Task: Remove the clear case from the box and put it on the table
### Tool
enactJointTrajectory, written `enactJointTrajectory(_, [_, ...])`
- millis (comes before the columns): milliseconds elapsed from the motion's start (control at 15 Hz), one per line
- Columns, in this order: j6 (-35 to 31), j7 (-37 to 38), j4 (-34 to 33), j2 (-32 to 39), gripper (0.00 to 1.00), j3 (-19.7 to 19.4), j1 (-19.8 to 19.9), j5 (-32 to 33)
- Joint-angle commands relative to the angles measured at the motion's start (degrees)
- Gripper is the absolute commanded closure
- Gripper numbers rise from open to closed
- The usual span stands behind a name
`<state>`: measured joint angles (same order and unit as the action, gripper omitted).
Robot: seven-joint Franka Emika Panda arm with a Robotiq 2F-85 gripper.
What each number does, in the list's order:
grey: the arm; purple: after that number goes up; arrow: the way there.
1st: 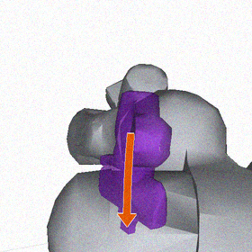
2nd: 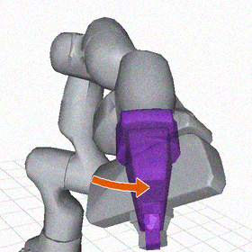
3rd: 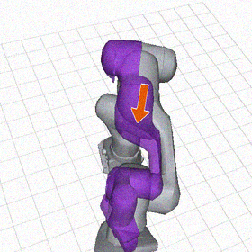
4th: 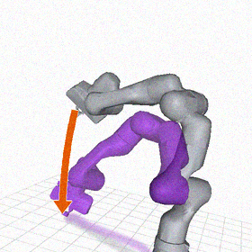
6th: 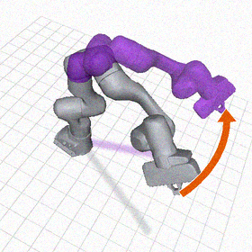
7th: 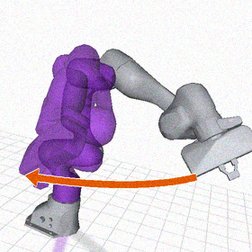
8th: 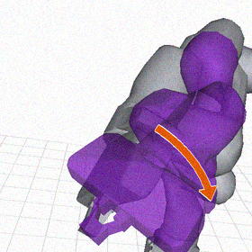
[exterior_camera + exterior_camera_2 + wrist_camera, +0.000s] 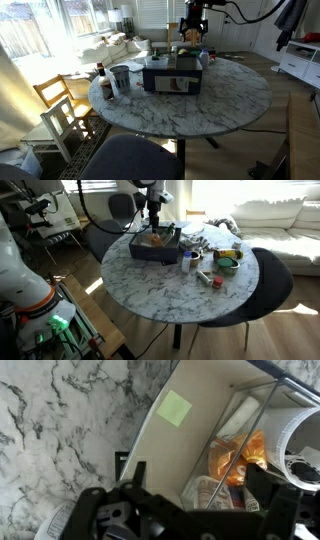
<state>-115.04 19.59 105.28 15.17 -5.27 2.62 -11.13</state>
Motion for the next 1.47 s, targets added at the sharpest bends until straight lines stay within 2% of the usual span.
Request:
enactJointTrajectory(0, [0.2, 0.1, -0.2, 0.0, 0.00, 0.2, 0.3, 0.1])
enactJointTrajectory(67, [1.6, 1.3, -2.3, 2.3, 0.00, 0.3, 0.7, -2.1])
enactJointTrajectory(267, [-1.0, 3.1, -4.9, 6.7, 0.00, 0.4, 0.6, -3.5])
enactJointTrajectory(533, [-5.5, 7.4, -8.2, 12.1, 0.00, 0.2, -0.2, -3.5])
enactJointTrajectory(1000, [-6.8, 12.0, -13.6, 18.7, 0.00, 0.9, -0.9, -4.9])
enactJointTrajectory(1067, [-6.7, 12.6, -14.3, 19.5, 0.08, 0.9, -1.1, -4.9])
enactJointTrajectory(1133, [-6.8, 13.2, -14.9, 20.2, 0.26, 0.7, -1.3, -4.4])
enactJointTrajectory(1400, [-5.9, 14.6, -16.7, 21.9, 0.56, 0.8, -1.4, -4.5])
